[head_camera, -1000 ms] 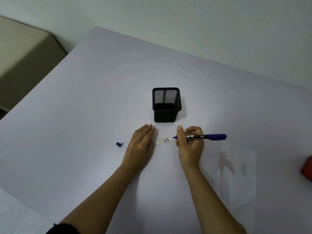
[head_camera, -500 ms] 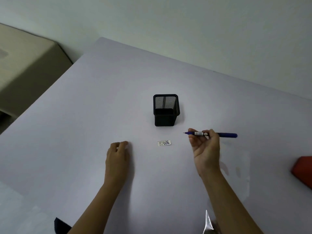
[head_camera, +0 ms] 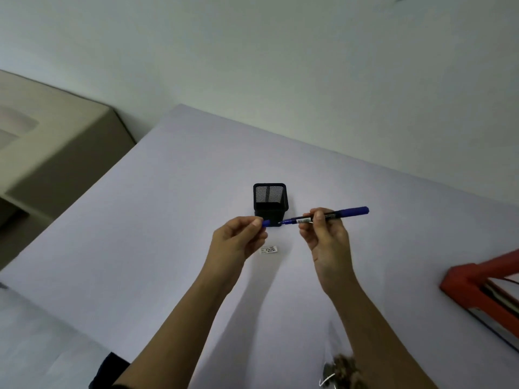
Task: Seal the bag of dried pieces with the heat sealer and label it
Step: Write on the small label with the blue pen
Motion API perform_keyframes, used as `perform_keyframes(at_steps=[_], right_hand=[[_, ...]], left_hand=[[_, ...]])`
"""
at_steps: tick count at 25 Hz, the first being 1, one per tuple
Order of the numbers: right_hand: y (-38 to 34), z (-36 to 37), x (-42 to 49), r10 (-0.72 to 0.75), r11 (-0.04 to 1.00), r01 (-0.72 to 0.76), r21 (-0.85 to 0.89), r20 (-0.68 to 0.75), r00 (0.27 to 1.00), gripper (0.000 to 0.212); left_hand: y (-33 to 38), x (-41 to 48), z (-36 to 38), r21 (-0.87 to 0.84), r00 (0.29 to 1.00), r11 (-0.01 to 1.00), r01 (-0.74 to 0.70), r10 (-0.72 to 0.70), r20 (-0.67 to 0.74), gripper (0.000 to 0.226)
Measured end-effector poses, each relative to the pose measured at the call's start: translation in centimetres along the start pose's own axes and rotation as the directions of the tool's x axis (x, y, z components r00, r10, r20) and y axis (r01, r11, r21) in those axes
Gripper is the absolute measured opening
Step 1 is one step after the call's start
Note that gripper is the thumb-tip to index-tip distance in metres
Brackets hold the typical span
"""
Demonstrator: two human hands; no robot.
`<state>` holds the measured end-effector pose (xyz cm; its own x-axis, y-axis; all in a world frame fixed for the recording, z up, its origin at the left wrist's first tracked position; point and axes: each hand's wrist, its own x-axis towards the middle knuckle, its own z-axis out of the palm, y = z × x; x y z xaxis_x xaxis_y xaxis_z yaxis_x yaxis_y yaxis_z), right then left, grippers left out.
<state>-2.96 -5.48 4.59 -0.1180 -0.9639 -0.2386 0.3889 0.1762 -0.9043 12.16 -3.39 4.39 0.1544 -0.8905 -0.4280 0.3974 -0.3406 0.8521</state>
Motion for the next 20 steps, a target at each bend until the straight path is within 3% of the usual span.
perform_keyframes(at_steps=[12,20], right_hand=[[-1.9,0.1,-0.8,-0.065,0.997,0.066,-0.027,0.043,0.997,0.012],[-1.4,0.6,-0.7,-0.19,0.951,0.195,-0.242,0.042,0.981,0.015]], left_hand=[[2.0,-1.0,2.2,0.092,0.99,0.991,-0.094,0.083,0.115,0.009],[2.3,-0.5,2.1,0.144,0.993,0.988,-0.053,0.037,0.114,0.013]])
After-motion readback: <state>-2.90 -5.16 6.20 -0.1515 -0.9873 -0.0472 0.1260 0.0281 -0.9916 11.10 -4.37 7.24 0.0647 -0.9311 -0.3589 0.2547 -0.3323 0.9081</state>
